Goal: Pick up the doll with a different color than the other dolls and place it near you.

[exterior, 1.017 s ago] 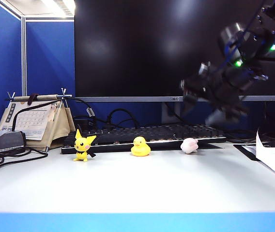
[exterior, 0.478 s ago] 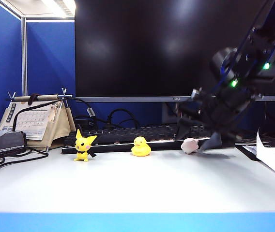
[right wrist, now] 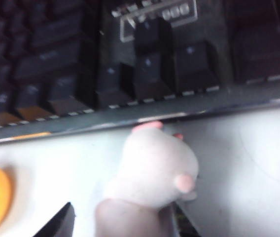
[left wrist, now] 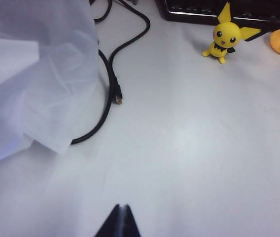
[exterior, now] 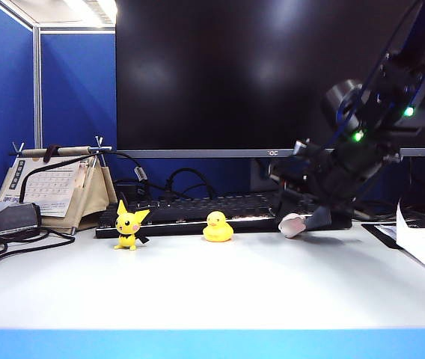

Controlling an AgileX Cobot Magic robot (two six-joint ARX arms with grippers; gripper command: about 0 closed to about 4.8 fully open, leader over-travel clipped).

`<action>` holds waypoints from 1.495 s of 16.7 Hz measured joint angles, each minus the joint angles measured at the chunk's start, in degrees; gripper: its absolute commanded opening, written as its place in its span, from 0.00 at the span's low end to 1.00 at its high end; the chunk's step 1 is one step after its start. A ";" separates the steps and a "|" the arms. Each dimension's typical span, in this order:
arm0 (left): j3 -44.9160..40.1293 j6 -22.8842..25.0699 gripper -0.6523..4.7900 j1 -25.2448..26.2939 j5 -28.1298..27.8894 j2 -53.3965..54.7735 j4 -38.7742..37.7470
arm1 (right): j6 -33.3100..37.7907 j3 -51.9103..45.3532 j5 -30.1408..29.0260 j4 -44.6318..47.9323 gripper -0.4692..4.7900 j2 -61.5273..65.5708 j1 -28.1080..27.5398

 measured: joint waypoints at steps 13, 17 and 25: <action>0.00 0.02 0.11 0.00 0.00 0.02 0.00 | 0.15 0.13 -6.08 0.61 0.29 1.60 -0.02; 0.00 0.02 0.11 0.00 0.00 0.00 0.00 | 0.20 -0.07 -6.67 -1.22 0.29 -4.48 0.02; 0.00 0.02 0.11 0.00 0.00 0.00 0.00 | -3.76 -0.07 -11.17 -12.46 0.28 -9.57 7.45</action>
